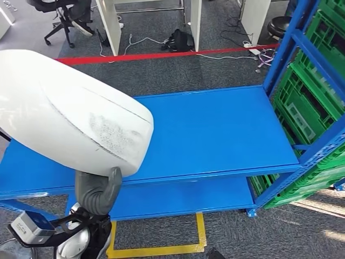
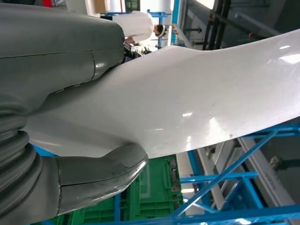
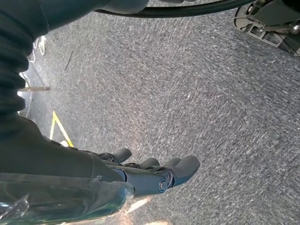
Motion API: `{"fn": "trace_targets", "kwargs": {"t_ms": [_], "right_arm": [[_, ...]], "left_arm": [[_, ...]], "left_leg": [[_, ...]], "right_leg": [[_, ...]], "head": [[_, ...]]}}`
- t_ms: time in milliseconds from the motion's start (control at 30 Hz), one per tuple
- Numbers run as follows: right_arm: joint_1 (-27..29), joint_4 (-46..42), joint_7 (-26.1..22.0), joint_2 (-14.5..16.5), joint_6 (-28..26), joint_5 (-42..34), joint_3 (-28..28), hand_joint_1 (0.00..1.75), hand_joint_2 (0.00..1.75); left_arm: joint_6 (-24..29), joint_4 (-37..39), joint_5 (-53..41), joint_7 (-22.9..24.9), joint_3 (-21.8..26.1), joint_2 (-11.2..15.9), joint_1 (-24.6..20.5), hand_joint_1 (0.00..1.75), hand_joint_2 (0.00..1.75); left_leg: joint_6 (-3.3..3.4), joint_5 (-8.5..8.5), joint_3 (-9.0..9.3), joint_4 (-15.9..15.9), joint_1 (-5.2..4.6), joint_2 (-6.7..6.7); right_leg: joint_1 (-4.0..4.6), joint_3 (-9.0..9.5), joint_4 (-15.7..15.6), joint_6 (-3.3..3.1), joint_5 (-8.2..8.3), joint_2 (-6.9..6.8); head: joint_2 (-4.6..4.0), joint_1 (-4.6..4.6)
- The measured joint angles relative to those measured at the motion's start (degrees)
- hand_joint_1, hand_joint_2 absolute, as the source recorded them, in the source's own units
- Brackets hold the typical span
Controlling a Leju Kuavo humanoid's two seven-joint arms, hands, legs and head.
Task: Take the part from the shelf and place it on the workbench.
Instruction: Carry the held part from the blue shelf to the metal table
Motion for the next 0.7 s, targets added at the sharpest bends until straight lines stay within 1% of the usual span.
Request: {"fn": "trace_targets", "kwargs": {"t_ms": [33, 67, 100, 200, 300, 400, 533, 633, 700], "right_arm": [[0.01, 0.00, -0.02, -0.03, 0.02, 0.00, -0.07, 0.00, 1.75], [0.02, 0.00, -0.21, -0.06, 0.01, -0.01, -0.12, 0.00, 1.75], [0.02, 0.00, -0.73, -0.08, -0.06, -0.01, -0.16, 0.00, 1.75], [-0.06, 0.00, -4.49, -0.08, -0.23, 0.22, -0.25, 0.00, 1.75], [-0.30, 0.00, -8.20, -0.08, 0.86, 0.24, -0.30, 0.00, 1.75], [-0.29, 0.01, -11.44, 0.02, 2.39, -0.21, -0.32, 0.00, 1.75], [0.09, 0.02, -18.06, 0.09, 3.24, -1.37, -0.37, 0.00, 1.75], [0.40, 0.02, -23.07, 0.08, 4.84, -2.08, -0.39, 0.00, 1.75], [0.61, 0.02, -24.58, 0.05, 5.52, -2.40, -0.47, 0.00, 1.75]], "left_arm": [[0.02, -0.01, 0.00, 0.00, 0.03, -0.01, 0.11, 1.69, 1.75], [0.07, -0.02, -0.02, 0.00, 0.07, -0.02, 0.22, 1.69, 1.75], [0.16, -0.07, -0.07, 0.00, 0.11, -0.02, 0.31, 1.69, 1.75], [0.37, -0.54, -0.43, 0.00, 0.33, -0.02, 0.60, 1.69, 1.75], [0.25, -1.16, -0.58, 0.00, 0.69, -0.02, 0.89, 1.69, 1.75], [0.15, -1.67, -0.64, 0.00, 1.31, -0.02, 1.15, 1.69, 1.75], [0.10, -2.43, -0.80, 0.00, 1.78, -0.02, 1.58, 1.69, 1.75], [-0.48, -2.86, -0.76, 0.00, 2.42, -0.02, 1.86, 1.69, 1.75], [-0.85, -3.02, -0.72, 0.00, 2.84, -0.02, 2.03, 1.69, 1.75]], "left_leg": [[-0.57, -0.07, -0.08, -0.02, 0.07, -0.01], [-0.69, -0.03, -0.18, 0.04, 0.07, -0.03], [-0.41, 0.01, -0.25, 0.09, 0.02, -0.05], [-0.04, 0.17, -0.41, 0.14, -0.01, -0.05], [0.29, 0.33, -0.59, 0.17, -0.03, -0.05], [0.47, 0.42, -0.75, 0.26, -0.11, -0.06], [0.66, 0.48, -0.92, 0.33, -0.20, -0.06], [0.77, 0.50, -0.94, 0.35, -0.23, -0.06], [0.82, 0.51, -0.95, 0.36, -0.26, -0.06]], "right_leg": [[0.02, 0.03, -0.11, 0.07, 0.05, -0.13], [0.00, 0.13, -0.30, 0.19, 0.15, -0.21], [-0.03, 0.26, -0.56, 0.36, 0.31, -0.24], [-0.06, 0.57, -1.38, 0.79, 0.88, -0.24], [-0.07, 0.67, -1.90, 1.04, 1.27, -0.24], [-0.15, 0.68, -2.08, 1.20, 1.47, -0.29], [-0.23, 0.64, -2.17, 1.38, 1.61, -0.32], [-0.26, 0.65, -2.20, 1.40, 1.64, -0.34], [-0.28, 0.64, -2.21, 1.40, 1.66, -0.36]], "head": [[0.00, 0.04], [0.00, 0.05], [0.00, 0.04], [0.00, 0.04], [0.00, 0.05], [0.00, 0.04], [0.00, 0.03], [0.00, 0.03], [0.00, 0.03]]}}
